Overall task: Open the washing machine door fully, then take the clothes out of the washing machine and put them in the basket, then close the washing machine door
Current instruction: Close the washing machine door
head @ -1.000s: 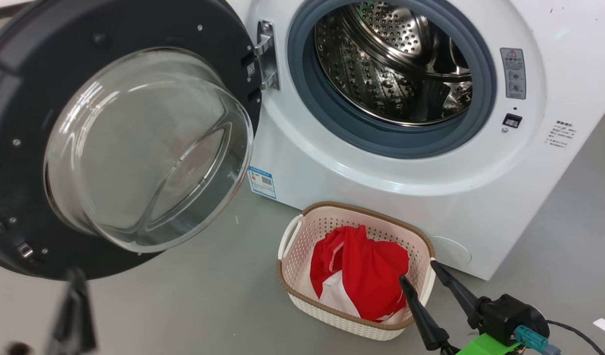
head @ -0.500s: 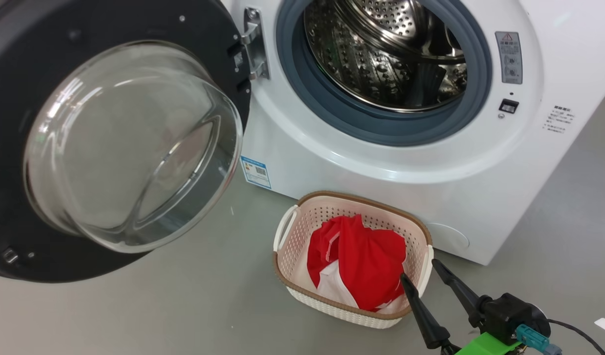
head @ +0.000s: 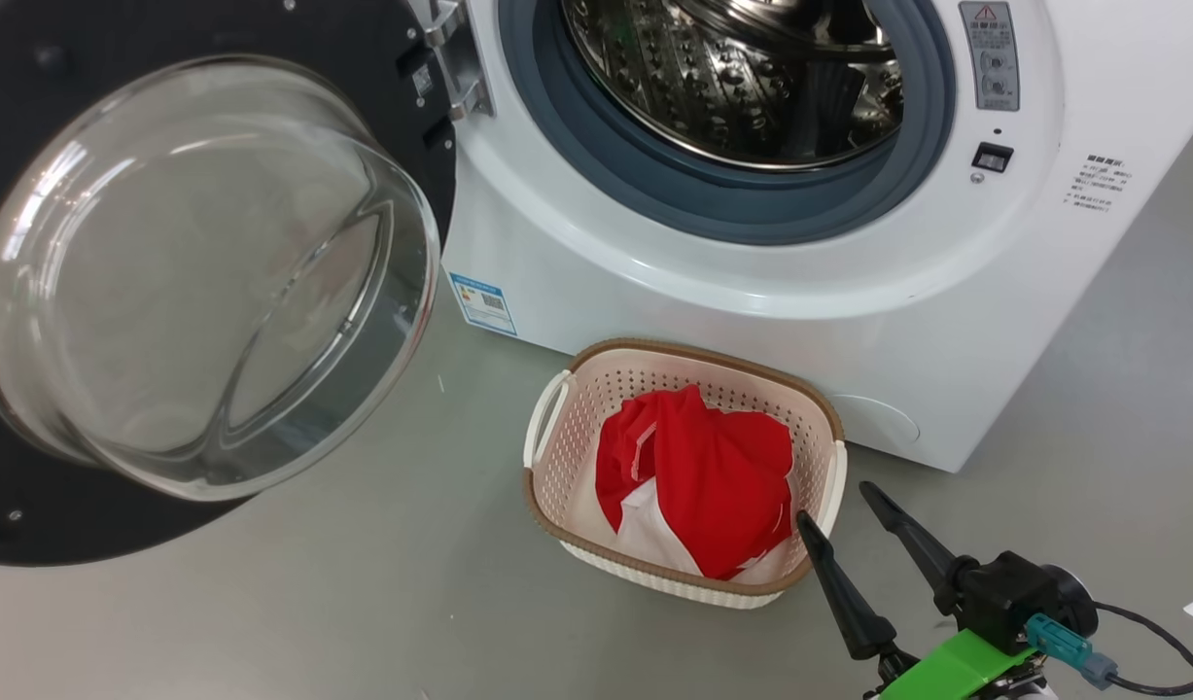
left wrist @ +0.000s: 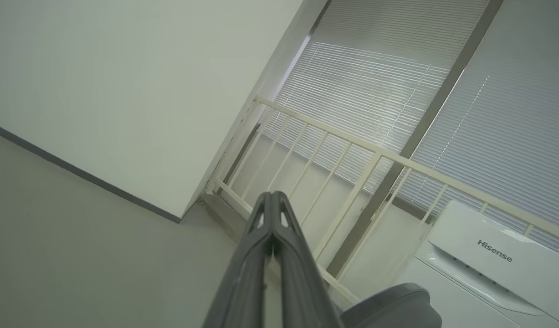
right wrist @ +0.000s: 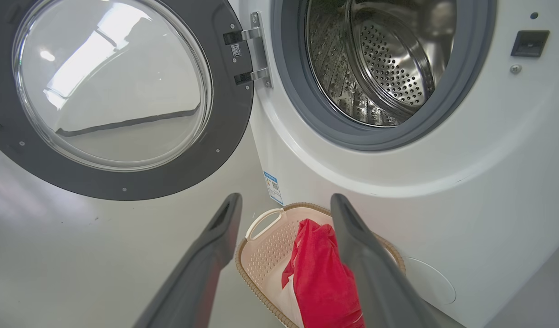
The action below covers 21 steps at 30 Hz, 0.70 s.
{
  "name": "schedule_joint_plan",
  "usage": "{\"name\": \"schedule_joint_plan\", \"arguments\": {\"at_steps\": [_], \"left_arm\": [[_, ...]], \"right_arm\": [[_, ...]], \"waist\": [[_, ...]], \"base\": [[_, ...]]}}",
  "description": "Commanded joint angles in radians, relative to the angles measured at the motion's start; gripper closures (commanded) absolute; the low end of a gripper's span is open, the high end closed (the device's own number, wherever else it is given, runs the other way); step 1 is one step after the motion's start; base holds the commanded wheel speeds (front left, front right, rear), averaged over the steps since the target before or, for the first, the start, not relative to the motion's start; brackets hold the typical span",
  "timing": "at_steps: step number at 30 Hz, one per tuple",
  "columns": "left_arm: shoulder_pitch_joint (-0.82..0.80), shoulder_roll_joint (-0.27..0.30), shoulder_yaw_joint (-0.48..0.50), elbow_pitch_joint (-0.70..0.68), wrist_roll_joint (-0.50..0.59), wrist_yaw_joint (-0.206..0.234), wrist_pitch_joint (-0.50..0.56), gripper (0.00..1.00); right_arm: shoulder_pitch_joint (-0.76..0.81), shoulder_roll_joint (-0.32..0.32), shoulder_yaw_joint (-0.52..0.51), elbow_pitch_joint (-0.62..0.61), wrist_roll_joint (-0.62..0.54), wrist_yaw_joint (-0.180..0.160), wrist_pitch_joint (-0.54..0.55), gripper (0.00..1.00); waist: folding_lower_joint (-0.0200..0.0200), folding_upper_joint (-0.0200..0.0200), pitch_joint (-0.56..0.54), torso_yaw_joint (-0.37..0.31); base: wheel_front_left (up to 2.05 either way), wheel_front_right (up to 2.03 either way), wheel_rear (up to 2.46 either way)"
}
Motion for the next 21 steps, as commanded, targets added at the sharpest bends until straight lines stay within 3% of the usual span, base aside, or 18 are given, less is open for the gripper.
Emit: {"name": "schedule_joint_plan", "arguments": {"at_steps": [1, 6, 12, 21], "left_arm": [[-0.052, 0.110, 0.003, 0.065, -0.035, -0.006, 0.058, 1.00], [-0.107, 0.161, -0.038, 0.204, -0.094, -0.006, 0.184, 1.00], [-0.151, 0.197, -0.104, 0.336, -0.173, -0.006, 0.452, 1.00], [-0.152, 0.207, -0.158, 0.378, -0.233, -0.006, 0.698, 1.00]], "right_arm": [[-0.043, -0.004, 0.022, -0.023, -0.015, 0.006, -0.006, 0.00], [-0.050, -0.005, 0.027, -0.023, -0.016, 0.006, -0.006, 0.00], [-0.055, -0.008, 0.030, -0.022, -0.018, 0.006, -0.006, 0.00], [-0.060, -0.010, 0.034, -0.021, -0.017, 0.006, -0.006, 0.00]], "waist": [[0.0000, 0.0000, 0.010, -0.004], [0.0000, 0.0000, 0.023, -0.008], [0.0000, 0.0000, 0.039, -0.008], [0.0000, 0.0000, 0.047, -0.018]], "base": [[0.00, 0.00, 0.00], [0.00, 0.00, 0.00], [0.00, 0.00, 0.00], [0.00, 0.00, 0.00]]}}
